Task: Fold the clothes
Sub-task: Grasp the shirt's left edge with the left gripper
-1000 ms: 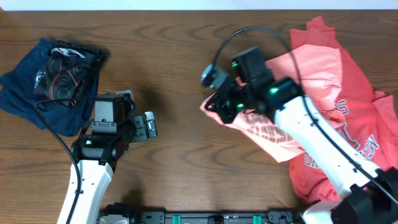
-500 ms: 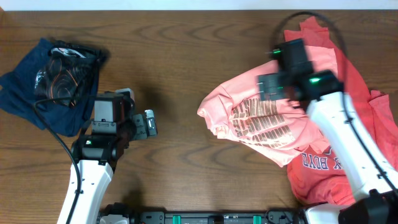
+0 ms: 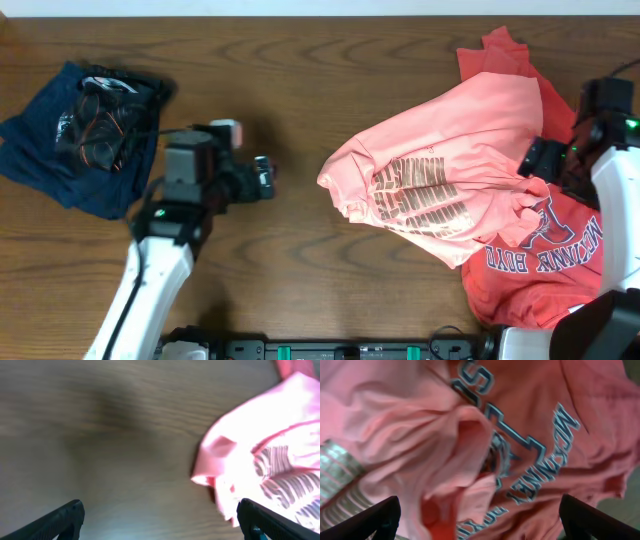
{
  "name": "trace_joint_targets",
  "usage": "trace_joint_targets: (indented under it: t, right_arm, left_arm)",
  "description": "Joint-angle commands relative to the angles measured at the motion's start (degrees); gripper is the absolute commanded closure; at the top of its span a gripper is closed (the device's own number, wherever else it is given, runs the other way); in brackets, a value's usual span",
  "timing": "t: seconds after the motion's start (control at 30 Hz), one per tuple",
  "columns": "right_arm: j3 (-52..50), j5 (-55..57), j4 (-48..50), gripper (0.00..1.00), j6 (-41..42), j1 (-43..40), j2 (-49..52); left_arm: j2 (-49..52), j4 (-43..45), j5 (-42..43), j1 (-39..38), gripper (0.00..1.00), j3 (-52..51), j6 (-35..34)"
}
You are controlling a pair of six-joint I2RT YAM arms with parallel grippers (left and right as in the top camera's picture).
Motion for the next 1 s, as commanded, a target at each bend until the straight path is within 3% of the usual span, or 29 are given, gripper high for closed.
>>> trace_joint_targets:
  t: [0.0,0.27,0.33,0.4,0.43,0.57,0.77,0.97]
  right_arm:
    - [-0.07,-1.09,-0.81,0.01,1.14,-2.40,0.15]
    - [-0.07,-1.40,-2.34,0.01,0.68,-3.85,0.15]
    - [-0.07,-1.62,-2.34,0.01,0.48,-3.85,0.15]
    - [-0.07,-2.19,-2.32,0.01,0.00,-3.85,0.15]
    - [-0.07,-2.36,-2.32,0.01,-0.39,-3.85,0.15]
    - [-0.07,-2.36,-2.43,0.01,-1.42,-3.85,0.15]
    - [-0.07,-2.34,-2.54,0.01,-1.88,-3.85,0.15]
    - [-0.07,-2.36,-2.54,0.01,-1.88,-3.85,0.15]
  left_arm:
    - [6.05,2.73,4.52,-4.61,0.02,1.09,-0.31]
    - [20.26,12.50,6.47,-17.53,0.00,1.09,-5.11]
    - [22.97,15.41,6.45,-20.26,0.06,1.09,-6.49]
    - [25.16,18.47,6.43,-22.49,0.23,1.09,-6.54]
    - [26.32,20.41,6.40,-23.58,0.41,1.09,-6.51]
    - [27.52,23.34,3.87,-24.39,0.91,1.11,-6.95]
    - [25.53,23.41,-0.20,-19.52,0.94,1.44,-7.32]
    - [20.06,22.71,-0.44,-5.07,0.94,7.85,-7.41]
